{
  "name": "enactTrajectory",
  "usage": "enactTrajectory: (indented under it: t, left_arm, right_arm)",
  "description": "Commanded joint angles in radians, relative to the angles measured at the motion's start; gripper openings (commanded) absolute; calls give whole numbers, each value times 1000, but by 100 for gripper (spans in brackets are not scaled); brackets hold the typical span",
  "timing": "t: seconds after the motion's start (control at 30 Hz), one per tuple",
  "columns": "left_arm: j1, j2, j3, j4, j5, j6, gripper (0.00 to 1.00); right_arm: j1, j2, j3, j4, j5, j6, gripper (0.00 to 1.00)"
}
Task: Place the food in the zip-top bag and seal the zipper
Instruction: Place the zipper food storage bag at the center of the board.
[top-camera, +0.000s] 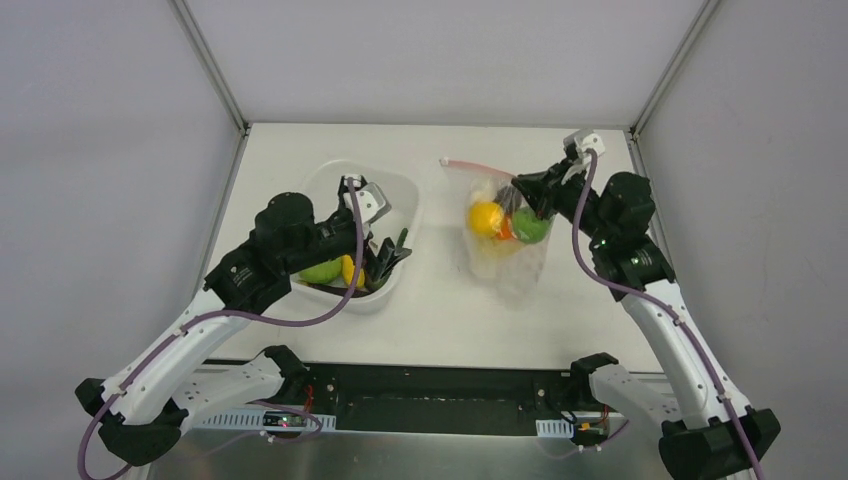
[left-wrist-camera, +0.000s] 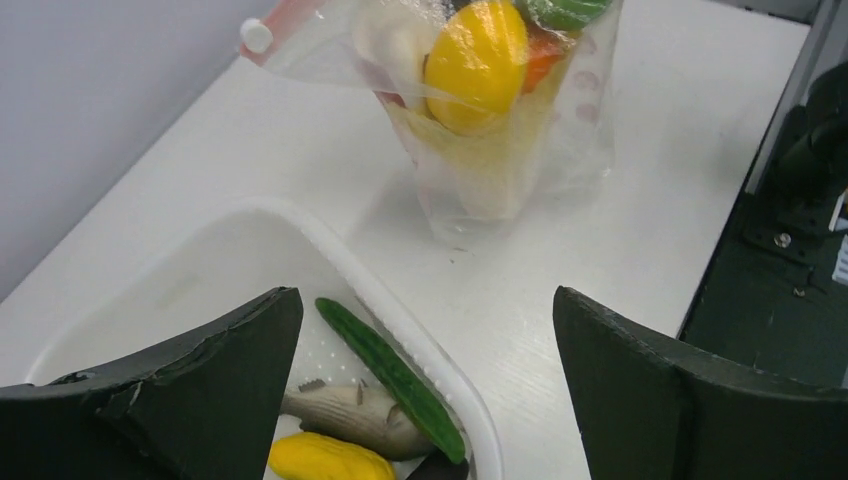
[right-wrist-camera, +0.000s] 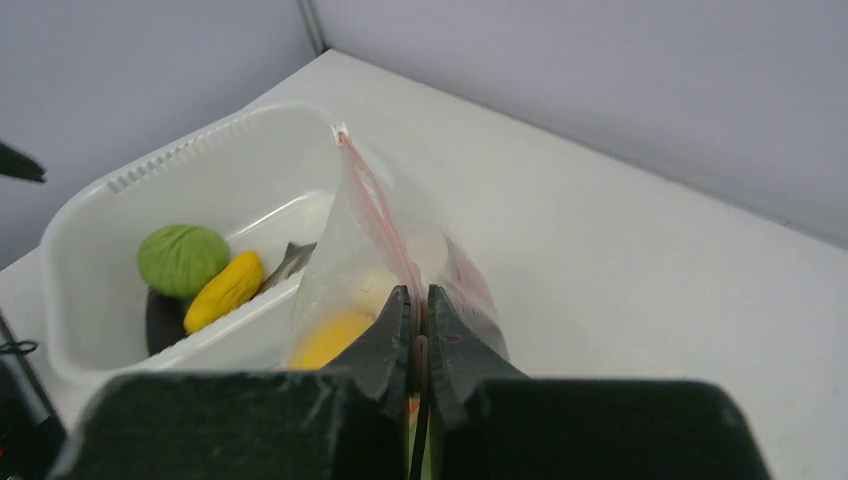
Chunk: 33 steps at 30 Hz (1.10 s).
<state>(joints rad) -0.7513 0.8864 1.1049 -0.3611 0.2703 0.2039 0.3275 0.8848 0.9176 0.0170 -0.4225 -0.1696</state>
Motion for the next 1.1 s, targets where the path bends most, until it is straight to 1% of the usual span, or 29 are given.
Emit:
enactTrajectory:
  t: [0.0,0.03,0.1,0.13,0.2,0.23,0.3,0.4,0.43,0.47,0.5,0.53,0.6,0.7,0.77,0.83,0.87,0.9,0.93,0.97,1.03,1.07]
  left_arm:
    - [4,-40,-43,160,-94,-65,99]
    - [5,-43,-51,169,-109,-70,99]
    - [4,-43,-66,182,-142,-88,99]
    - [4,-43,-69,189,-166,-101,99]
    - [4,-43,-72,198,-235,-144,99]
    - [4,-46,-73,202,-298,-171,99]
    - [5,-56,-88,231,-346,-197,99]
    - [6,-68,-107,273,-368,-191,99]
    - [6,-69,-110,287,-378,-198,99]
    - [6,-70,-114,299,-392,-200,99]
    - [7,-71,-117,312,-399,-224,99]
    - [8,-70,-121,322,-401,-238,99]
    - [9,-68,-118,325,-392,-247,99]
    - [10,-64,-98,289,-381,-248,99]
    - [11,-64,-84,259,-379,-250,99]
    - [10,-67,-77,245,-373,-258,99]
    - [11,-67,-74,238,-373,-265,99]
    - [13,-67,-69,226,-370,-272,99]
    - [13,-65,-61,209,-367,-282,99]
    - [14,-61,-49,185,-370,-292,99]
    - [15,-55,-32,132,-376,-305,99]
    - [15,-54,-29,112,-375,-312,99]
  right_arm:
    - [-13,80,215,96,100,-110,0]
    - [-13,99,261,64,62,-143,0]
    - [-11,118,282,19,-5,-184,0]
    - [-11,114,265,0,-40,-197,0]
    - [-9,90,191,-55,-167,-240,0]
    - [-4,72,143,-77,-206,-245,0]
    - [0,35,65,-148,-313,-256,1]
    - [3,5,0,-266,-447,-310,18]
    - [4,4,8,-325,-472,-349,29]
    - [4,5,27,-377,-479,-376,42]
    - [4,5,47,-407,-474,-388,54]
    - [3,3,63,-419,-466,-384,57]
    - [3,-4,91,-426,-468,-371,58]
    - [4,-31,102,-411,-509,-336,62]
    - [3,-56,84,-368,-563,-279,67]
    - [3,-80,29,-260,-610,-146,72]
    - [5,-88,-5,-190,-620,-48,74]
    - [6,-89,-39,-113,-620,-48,74]
    - [9,-81,-74,-52,-604,186,73]
    - [14,-64,-104,-12,-587,323,73]
    - [43,-33,-164,-8,-572,468,69]
    - [73,-27,-191,-43,-572,468,69]
